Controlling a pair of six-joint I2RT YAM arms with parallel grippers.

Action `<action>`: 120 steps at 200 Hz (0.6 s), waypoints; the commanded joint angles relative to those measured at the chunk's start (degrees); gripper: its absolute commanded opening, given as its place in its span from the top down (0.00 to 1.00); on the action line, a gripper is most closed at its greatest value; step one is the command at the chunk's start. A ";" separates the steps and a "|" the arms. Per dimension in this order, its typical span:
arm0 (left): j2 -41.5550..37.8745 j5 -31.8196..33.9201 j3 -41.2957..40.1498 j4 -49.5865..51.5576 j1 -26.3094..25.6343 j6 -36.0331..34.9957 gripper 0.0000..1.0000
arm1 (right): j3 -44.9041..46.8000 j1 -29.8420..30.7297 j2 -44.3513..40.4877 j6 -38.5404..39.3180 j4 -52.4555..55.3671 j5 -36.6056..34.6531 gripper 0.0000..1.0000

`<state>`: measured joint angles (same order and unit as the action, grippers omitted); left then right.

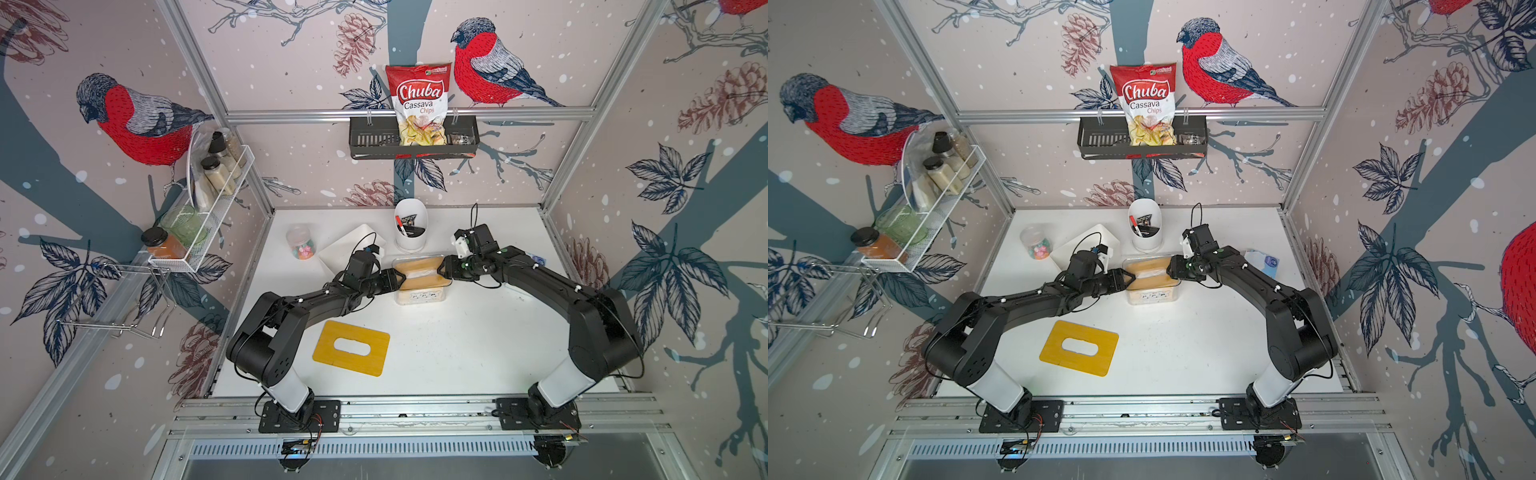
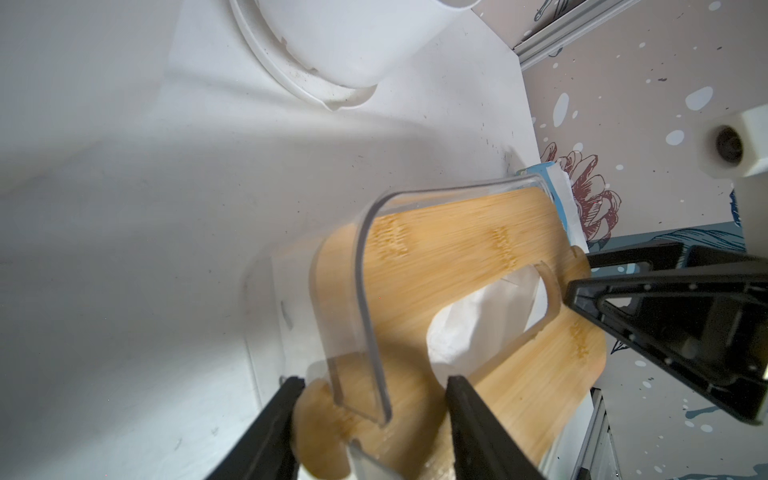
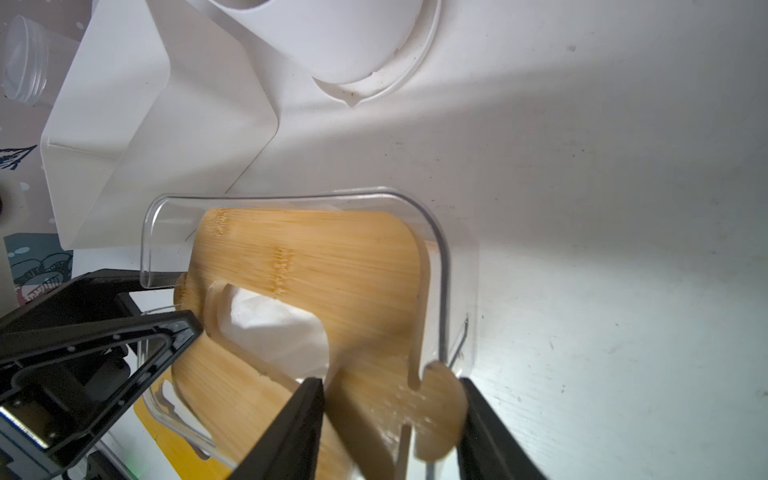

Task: Put the tissue paper into the tissue box
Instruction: Close the box lid on the tissue box.

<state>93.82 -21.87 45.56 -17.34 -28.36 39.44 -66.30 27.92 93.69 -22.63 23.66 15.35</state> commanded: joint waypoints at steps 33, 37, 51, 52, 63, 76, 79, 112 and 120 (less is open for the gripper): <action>-0.23 -0.24 0.23 -1.25 -0.12 -1.04 0.43 | 0.36 1.43 -0.33 -2.57 -1.07 -0.07 0.54; -0.23 -0.26 0.21 -1.31 -0.12 -0.99 0.43 | 0.45 1.56 -0.27 -2.67 -1.14 0.02 0.54; -0.37 -0.28 0.30 -1.45 -0.12 -0.77 0.43 | 0.77 1.70 -0.13 -2.94 -1.48 0.30 0.54; -0.43 -0.24 0.31 -1.46 -0.12 -0.73 0.43 | 0.80 1.70 -0.11 -2.94 -1.58 0.34 0.54; -0.47 -0.29 0.41 -1.46 -0.12 -0.68 0.43 | 1.00 1.49 0.04 -2.87 -1.63 0.22 0.53; -0.49 -0.27 0.49 -1.33 -0.12 -0.52 0.43 | 1.17 0.81 0.18 -2.45 -1.56 0.09 0.49; -0.55 -0.26 0.49 -1.32 -0.07 -0.44 0.43 | 1.18 0.56 0.18 -2.30 -1.52 0.12 0.48; -0.60 -0.30 0.40 -1.42 -0.12 0.28 0.43 | 0.70 -2.98 0.48 0.05 -1.71 4.27 0.34; -0.75 -0.30 0.41 -1.42 -0.07 0.29 0.43 | 0.26 -3.51 0.57 0.70 -1.14 5.15 0.33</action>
<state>93.71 -21.17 45.56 -16.34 -28.36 39.20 -65.23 25.89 93.82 -24.14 21.91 16.78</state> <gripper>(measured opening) 0.572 0.653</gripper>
